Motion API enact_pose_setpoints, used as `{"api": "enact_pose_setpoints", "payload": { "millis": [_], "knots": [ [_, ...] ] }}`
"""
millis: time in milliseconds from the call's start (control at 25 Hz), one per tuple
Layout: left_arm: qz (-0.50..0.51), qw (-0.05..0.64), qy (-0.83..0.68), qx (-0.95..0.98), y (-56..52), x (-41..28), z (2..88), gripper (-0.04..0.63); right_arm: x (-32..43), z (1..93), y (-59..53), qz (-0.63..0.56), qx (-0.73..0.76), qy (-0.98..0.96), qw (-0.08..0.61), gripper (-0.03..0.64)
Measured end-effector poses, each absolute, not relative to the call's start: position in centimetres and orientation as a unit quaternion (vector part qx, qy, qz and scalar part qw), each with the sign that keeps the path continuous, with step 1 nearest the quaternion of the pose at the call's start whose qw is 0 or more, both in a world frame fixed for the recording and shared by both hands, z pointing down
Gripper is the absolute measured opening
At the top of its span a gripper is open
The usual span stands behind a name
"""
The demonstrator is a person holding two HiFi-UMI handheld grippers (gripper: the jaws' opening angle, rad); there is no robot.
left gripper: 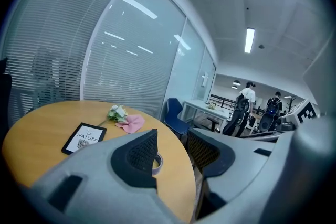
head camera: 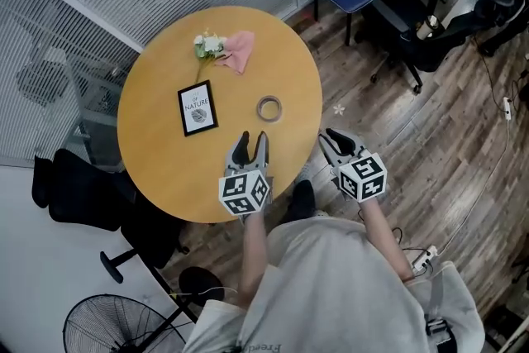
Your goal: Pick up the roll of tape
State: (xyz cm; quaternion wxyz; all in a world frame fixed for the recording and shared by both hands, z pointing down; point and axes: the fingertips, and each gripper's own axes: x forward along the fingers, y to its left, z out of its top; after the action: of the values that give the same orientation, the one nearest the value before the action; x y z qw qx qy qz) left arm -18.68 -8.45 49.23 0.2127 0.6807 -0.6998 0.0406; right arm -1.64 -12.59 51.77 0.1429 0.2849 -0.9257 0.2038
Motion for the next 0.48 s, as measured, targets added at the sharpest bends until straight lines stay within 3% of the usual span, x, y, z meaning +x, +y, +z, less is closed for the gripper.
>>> {"api": "enact_pose_setpoints", "payload": {
  "millis": [480],
  "knots": [
    [0.033,0.210,-0.695,0.687,-15.0,-22.9,48.7,0.178,-6.2,51.3,-17.7,0.199,0.280,-0.928,0.144,0.089]
  ]
}}
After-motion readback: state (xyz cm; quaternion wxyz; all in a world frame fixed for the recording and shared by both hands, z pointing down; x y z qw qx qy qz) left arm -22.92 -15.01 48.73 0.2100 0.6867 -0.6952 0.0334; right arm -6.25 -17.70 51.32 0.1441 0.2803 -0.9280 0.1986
